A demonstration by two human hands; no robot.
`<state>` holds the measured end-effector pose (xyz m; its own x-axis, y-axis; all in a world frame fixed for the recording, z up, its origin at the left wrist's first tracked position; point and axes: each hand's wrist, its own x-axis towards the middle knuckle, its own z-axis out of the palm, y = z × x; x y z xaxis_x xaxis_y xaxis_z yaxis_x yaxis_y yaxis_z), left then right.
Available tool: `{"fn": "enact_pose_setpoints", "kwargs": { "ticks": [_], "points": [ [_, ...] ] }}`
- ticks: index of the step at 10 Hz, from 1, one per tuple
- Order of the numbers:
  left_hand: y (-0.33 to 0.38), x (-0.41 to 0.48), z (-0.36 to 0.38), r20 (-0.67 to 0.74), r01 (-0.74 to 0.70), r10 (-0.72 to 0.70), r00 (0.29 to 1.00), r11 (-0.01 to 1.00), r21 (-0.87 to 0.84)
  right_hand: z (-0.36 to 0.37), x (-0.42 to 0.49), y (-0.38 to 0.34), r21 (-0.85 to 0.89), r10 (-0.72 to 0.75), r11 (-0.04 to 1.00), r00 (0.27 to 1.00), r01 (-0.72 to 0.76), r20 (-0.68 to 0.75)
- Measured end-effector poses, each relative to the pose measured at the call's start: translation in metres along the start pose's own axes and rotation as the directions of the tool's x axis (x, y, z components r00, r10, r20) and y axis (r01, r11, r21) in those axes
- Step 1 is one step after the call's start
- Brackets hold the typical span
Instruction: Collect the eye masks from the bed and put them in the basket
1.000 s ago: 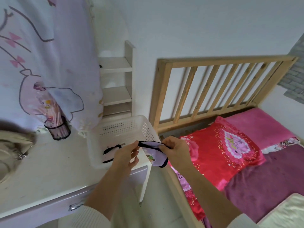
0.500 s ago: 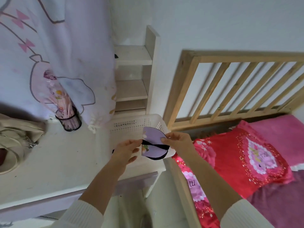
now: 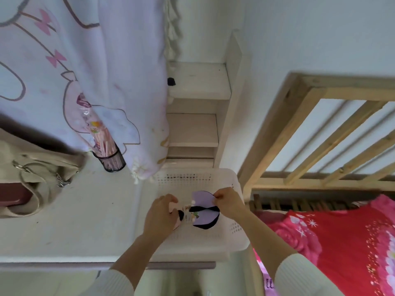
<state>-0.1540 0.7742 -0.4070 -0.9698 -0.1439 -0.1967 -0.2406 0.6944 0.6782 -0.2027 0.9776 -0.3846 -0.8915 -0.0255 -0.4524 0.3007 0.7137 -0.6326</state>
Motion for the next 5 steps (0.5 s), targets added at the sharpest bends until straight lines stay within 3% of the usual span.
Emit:
{"fn": "enact_pose_setpoints", "kwargs": {
  "ticks": [1, 2, 4, 5],
  "points": [
    [-0.02, -0.002, -0.004, -0.04, -0.157, 0.167, 0.985, 0.971, 0.18, 0.015, 0.012, 0.001, 0.117, 0.108, 0.986, 0.989, -0.12, 0.099],
    [-0.033, -0.003, -0.012, -0.039, -0.214, 0.237, 0.971, 0.927, 0.309, 0.024, 0.017, 0.007, 0.195, 0.221, 0.949, 0.964, -0.248, 0.148],
    [-0.039, -0.005, -0.028, -0.081, -0.234, 0.289, 0.954, 0.885, 0.402, 0.027, 0.009, 0.008, 0.117, 0.188, 0.975, 0.981, -0.191, 0.04],
    [-0.044, 0.001, -0.032, -0.102, -0.176, 0.225, 0.969, 0.918, 0.356, 0.02, 0.004, -0.008, 0.072, 0.146, 0.986, 0.989, -0.148, 0.03]
  ]
}}
